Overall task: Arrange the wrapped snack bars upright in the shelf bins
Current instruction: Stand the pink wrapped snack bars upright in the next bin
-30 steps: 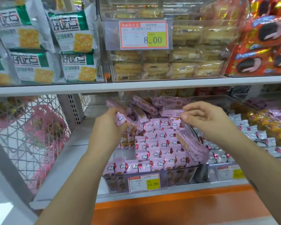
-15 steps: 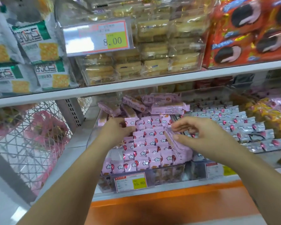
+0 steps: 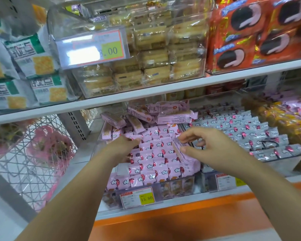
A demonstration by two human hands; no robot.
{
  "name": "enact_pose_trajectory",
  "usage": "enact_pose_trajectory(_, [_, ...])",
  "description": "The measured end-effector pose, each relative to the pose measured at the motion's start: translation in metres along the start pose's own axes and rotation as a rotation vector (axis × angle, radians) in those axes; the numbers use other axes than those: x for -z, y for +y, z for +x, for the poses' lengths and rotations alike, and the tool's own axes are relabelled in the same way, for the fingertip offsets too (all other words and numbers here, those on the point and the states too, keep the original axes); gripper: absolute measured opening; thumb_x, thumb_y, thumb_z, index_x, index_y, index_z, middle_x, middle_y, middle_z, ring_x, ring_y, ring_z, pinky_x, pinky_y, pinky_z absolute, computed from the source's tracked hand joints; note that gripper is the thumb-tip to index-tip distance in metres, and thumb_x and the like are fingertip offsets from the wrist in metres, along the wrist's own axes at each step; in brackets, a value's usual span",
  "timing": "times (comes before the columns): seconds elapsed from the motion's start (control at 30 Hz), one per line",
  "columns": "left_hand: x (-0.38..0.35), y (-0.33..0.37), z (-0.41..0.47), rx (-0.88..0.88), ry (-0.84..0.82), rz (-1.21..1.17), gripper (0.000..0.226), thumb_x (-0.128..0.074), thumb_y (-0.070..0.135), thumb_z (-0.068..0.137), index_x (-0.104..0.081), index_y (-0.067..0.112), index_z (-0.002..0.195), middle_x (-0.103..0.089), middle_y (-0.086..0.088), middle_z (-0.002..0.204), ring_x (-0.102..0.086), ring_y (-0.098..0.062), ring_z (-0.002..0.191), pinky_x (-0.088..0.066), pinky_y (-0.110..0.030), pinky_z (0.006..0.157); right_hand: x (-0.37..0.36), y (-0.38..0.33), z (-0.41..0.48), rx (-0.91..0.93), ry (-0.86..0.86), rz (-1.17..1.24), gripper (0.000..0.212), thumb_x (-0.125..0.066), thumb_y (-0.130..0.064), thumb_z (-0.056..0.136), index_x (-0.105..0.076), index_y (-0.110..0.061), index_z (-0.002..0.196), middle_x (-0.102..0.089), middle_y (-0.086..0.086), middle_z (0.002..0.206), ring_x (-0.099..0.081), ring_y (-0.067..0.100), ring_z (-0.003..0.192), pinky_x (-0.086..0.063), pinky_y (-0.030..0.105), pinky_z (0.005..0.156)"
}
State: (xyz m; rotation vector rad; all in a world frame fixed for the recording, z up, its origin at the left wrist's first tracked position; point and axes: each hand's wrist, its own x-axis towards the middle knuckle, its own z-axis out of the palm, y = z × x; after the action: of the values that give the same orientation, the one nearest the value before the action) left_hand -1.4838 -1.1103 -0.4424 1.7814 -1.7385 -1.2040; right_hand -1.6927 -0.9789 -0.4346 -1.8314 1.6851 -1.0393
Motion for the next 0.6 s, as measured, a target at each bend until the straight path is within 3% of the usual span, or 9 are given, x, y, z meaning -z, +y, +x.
enact_pose_trajectory(0.07, [0.0,-0.001,0.003,0.036,0.004,-0.007,0.059,-0.055,0.042,0.092,-0.04,0.005,0.136,-0.05,-0.008,0.119,-0.053,-0.027,0.106,-0.052,-0.04,0.091,-0.001,0.001,-0.001,-0.004,-0.008,0.005,0.017,-0.066,-0.029,0.085,-0.063,-0.035,0.101,-0.062,-0.022,0.1,-0.053,-0.017,0.093,-0.042,0.003,0.074])
enact_pose_trajectory(0.17, [-0.004,0.001,0.003,0.08,-0.006,-0.014,0.052,-0.053,0.038,0.094,-0.039,0.004,0.131,-0.047,-0.008,0.087,-0.047,-0.02,0.069,-0.052,-0.03,0.067,-0.001,0.002,-0.001,-0.005,-0.014,0.01,0.017,-0.066,-0.029,0.086,-0.063,-0.034,0.102,-0.062,-0.022,0.101,-0.051,-0.018,0.093,-0.039,-0.001,0.076])
enact_pose_trajectory(0.23, [-0.007,0.002,0.001,0.108,-0.013,-0.003,0.049,-0.05,0.036,0.096,-0.039,0.004,0.131,-0.04,-0.007,0.08,-0.039,-0.018,0.061,-0.044,-0.029,0.067,-0.002,0.002,0.0,0.0,-0.016,-0.001,0.017,-0.065,-0.029,0.086,-0.062,-0.034,0.101,-0.061,-0.023,0.101,-0.05,-0.019,0.094,-0.039,-0.001,0.075])
enact_pose_trajectory(0.3, [-0.007,0.002,0.0,0.123,-0.044,-0.063,0.052,-0.051,0.034,0.096,-0.036,0.004,0.136,-0.052,-0.014,0.098,-0.058,-0.027,0.081,-0.046,-0.036,0.079,-0.002,0.001,0.0,0.0,-0.02,-0.012,0.017,-0.066,-0.031,0.085,-0.062,-0.036,0.101,-0.061,-0.024,0.102,-0.051,-0.019,0.094,-0.041,0.0,0.073])
enact_pose_trajectory(0.37, [-0.003,0.003,-0.002,0.148,-0.094,-0.148,0.058,-0.054,0.032,0.095,-0.033,0.005,0.141,-0.048,-0.017,0.13,-0.053,-0.031,0.118,-0.043,-0.04,0.098,-0.001,0.001,0.001,0.006,-0.035,-0.031,0.021,-0.068,-0.034,0.083,-0.061,-0.037,0.103,-0.061,-0.025,0.105,-0.051,-0.019,0.096,-0.041,0.001,0.074])
enact_pose_trajectory(0.43, [0.002,0.005,-0.006,0.141,-0.157,-0.214,0.055,-0.054,0.032,0.094,-0.037,0.007,0.14,-0.05,-0.013,0.122,-0.059,-0.022,0.101,-0.043,-0.039,0.098,0.002,0.001,0.001,0.013,-0.073,-0.037,0.031,-0.071,-0.039,0.078,-0.06,-0.039,0.107,-0.058,-0.028,0.112,-0.048,-0.022,0.097,-0.039,0.001,0.079])
enact_pose_trajectory(0.53, [0.006,0.001,-0.009,0.061,-0.122,-0.04,0.057,-0.056,0.034,0.093,-0.036,0.013,0.142,-0.051,-0.013,0.128,-0.061,-0.019,0.094,-0.051,-0.029,0.083,0.007,-0.001,-0.003,0.061,-0.145,-0.095,0.049,-0.073,-0.05,0.069,-0.057,-0.045,0.115,-0.048,-0.034,0.119,-0.038,-0.026,0.104,-0.032,0.002,0.088])
enact_pose_trajectory(0.6, [0.01,-0.003,-0.013,-0.012,-0.112,0.063,0.059,-0.058,0.033,0.092,-0.032,0.021,0.144,-0.055,-0.006,0.115,-0.06,-0.014,0.08,-0.052,-0.021,0.068,0.009,-0.003,-0.006,0.098,-0.204,-0.156,0.058,-0.074,-0.055,0.064,-0.055,-0.048,0.118,-0.04,-0.038,0.12,-0.032,-0.026,0.108,-0.028,-0.003,0.084])
